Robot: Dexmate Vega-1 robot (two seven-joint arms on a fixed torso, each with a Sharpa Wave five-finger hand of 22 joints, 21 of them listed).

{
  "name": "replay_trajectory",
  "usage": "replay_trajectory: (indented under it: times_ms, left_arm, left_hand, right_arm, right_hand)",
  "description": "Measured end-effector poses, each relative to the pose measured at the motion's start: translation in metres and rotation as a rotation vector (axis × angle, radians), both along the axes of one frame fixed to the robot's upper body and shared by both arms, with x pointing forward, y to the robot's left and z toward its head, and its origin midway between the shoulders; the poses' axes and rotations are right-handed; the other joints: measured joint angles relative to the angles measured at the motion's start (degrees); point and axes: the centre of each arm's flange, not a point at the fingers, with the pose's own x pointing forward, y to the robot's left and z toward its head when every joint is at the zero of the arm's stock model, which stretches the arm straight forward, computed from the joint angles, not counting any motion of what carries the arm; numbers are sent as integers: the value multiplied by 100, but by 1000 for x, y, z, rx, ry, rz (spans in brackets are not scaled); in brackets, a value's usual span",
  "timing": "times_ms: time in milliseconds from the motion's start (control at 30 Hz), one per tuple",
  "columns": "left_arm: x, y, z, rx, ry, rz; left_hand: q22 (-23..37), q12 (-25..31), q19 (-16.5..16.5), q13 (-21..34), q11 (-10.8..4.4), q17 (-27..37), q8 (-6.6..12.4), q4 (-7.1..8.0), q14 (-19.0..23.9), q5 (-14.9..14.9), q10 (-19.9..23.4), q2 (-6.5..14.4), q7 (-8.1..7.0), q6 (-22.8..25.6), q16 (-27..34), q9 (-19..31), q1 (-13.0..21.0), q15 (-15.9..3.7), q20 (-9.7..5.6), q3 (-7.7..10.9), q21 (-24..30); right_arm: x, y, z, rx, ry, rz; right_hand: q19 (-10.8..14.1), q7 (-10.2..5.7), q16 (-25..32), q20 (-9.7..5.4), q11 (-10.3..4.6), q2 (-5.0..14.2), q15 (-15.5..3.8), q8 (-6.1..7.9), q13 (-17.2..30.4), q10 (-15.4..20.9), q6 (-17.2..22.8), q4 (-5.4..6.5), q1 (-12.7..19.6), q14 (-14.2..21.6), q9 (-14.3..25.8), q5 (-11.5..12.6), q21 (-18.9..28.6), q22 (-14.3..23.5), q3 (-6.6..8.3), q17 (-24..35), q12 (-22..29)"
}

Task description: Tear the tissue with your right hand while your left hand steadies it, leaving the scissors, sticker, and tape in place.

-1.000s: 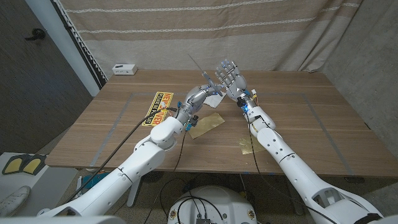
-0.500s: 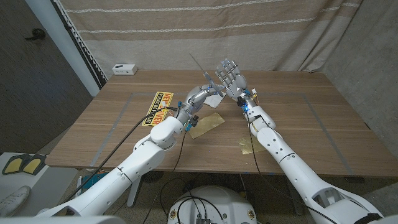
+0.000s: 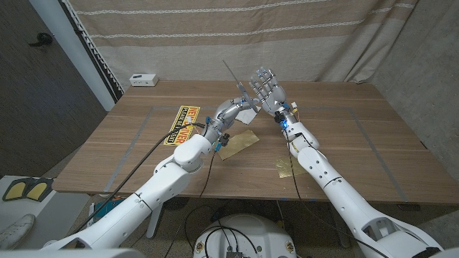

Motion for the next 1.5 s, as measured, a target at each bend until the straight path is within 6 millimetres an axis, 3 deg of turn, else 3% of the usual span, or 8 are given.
replay_trajectory:
  times_ms: [133,367,400,733,933,1500]
  left_arm:
    - [0,1,0,1,-10,21]
    - [-4,1,-2,-2,-20,43]
    - [-5,1,-3,-3,-21,44]
    - [-6,2,-2,2,-37,68]
    - [-9,1,-2,6,-43,69]
    - [-9,1,-3,-2,-61,74]
  left_hand:
    - [1,95,-39,50,-10,53,0,55,-19,-7,-69,16,0,0,347,-69,16,-3,-2,-55,0]
    - [-47,681,-39,76,-17,-25,11,73,-11,-7,207,24,1,2,562,-166,24,4,-2,-73,0]
    - [-53,730,-39,72,8,-39,147,73,-19,-7,180,24,1,2,562,-166,24,-4,-2,-73,0]
    - [-106,835,-174,-24,43,-105,274,38,-296,-9,-485,24,3,3,422,-255,25,-14,8,-38,0]
    - [-106,393,-213,-323,-6,-149,276,-24,-357,21,-1176,22,4,4,294,-324,24,-14,29,24,17]
    - [-288,-464,-275,-576,-27,-335,276,-197,-583,21,-1219,-104,4,5,-106,-270,-52,8,29,197,-15]
  right_arm:
    - [-2,-1,0,-3,-3,-1]
    - [-5,-5,0,-8,-9,-8]
    - [-5,-5,0,-8,-10,-9]
    - [-9,-8,0,-13,-18,-14]
    - [-11,-11,0,-13,-26,-27]
    - [-15,-14,1,-16,-33,-43]
  right_hand:
    - [0,0,0,0,0,0,0,0,-24,0,0,0,0,0,0,0,0,0,0,-27,0]
    - [0,-30,0,0,1,0,20,0,-27,1,31,0,0,-20,-27,34,0,0,0,-27,0]
    - [0,-31,0,0,1,0,19,0,-27,1,31,0,0,-20,-27,34,0,0,0,-27,0]
    - [-23,-30,0,23,1,0,19,0,-27,1,30,-23,0,-19,-26,34,0,0,-23,-54,0]
    - [-22,-30,0,23,1,0,2,0,-26,1,30,-23,0,-37,-26,34,0,0,-24,-54,0]
    - [-21,-61,0,22,2,22,-11,0,-26,1,62,-24,-22,-49,-25,56,-43,0,-23,-80,0]
